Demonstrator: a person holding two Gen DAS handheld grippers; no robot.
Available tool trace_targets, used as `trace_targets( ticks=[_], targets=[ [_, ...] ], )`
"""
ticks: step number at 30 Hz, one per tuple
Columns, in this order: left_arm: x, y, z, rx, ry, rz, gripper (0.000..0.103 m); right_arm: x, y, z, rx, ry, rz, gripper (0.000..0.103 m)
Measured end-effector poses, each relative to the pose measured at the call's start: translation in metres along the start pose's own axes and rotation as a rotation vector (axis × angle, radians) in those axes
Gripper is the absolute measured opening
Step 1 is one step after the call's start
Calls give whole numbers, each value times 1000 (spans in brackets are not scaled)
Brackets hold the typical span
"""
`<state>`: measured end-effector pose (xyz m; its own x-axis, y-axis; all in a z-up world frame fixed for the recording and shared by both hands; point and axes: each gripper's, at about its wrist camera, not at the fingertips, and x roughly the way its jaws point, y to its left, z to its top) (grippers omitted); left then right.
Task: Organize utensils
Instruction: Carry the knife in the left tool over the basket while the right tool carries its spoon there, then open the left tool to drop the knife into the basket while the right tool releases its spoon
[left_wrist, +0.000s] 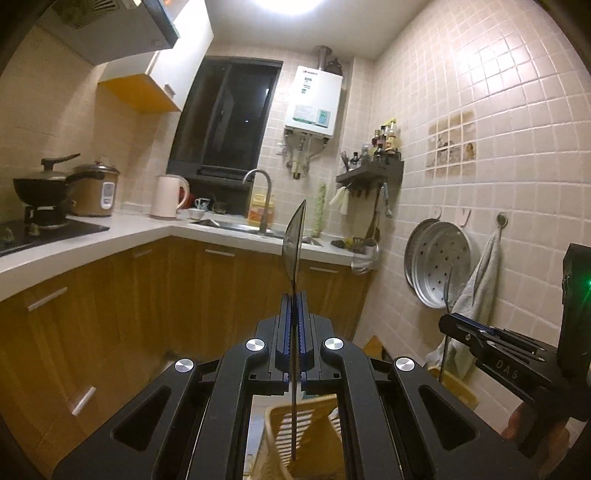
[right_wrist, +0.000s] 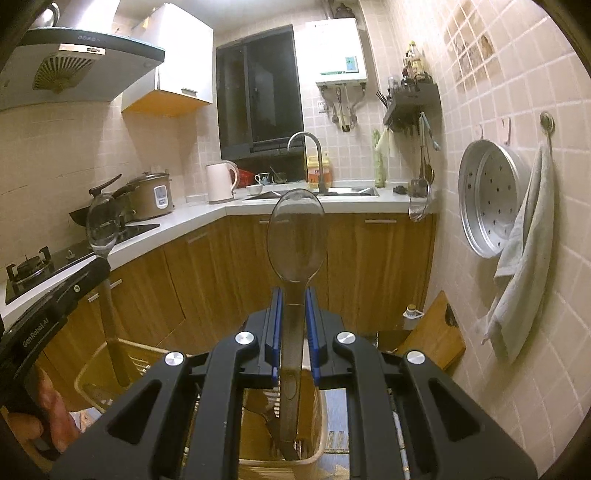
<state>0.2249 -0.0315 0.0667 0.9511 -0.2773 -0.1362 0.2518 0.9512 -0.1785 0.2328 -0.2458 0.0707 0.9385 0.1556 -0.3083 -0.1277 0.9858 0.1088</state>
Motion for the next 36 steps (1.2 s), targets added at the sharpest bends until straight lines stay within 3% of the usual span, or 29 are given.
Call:
trace_targets(
  ticks=[6,9,11,12,13,21,25,28,30,33,36],
  targets=[
    [-6,1,-10,17,26,1,2,-8,1,-9,-1,-6,14,11],
    [-14,2,-10,12,24,0,15,-14,6,-12,-30,20,30,13],
    [-22,7,-10,-7,26,-12,25,-22,7,-14,-37,32,52,25],
    [-27,9,-9,-14,21,-13,26,-27,8,-15,-38,24,51,36],
    [-33,10,-8,-18,20,-13,26,-34,8,-15,-43,17,51,41],
    [-85,19,23,-76,53,-68,26,-90,15,-6,-75,35,59,41],
    [-132,11,42,-45,-16,-77,26,-123,27,4,-120,52,23,41],
    [-160,3,56,-41,-10,-108,26,-145,36,7,-138,77,16,41],
    [-170,1,60,-53,19,-122,26,-155,40,6,-140,118,5,41],
    [-177,-1,58,-79,127,-156,26,-167,44,-4,-147,211,17,41],
    [-176,-4,41,-95,279,-189,26,-169,48,-23,-142,336,20,41]
  ],
)
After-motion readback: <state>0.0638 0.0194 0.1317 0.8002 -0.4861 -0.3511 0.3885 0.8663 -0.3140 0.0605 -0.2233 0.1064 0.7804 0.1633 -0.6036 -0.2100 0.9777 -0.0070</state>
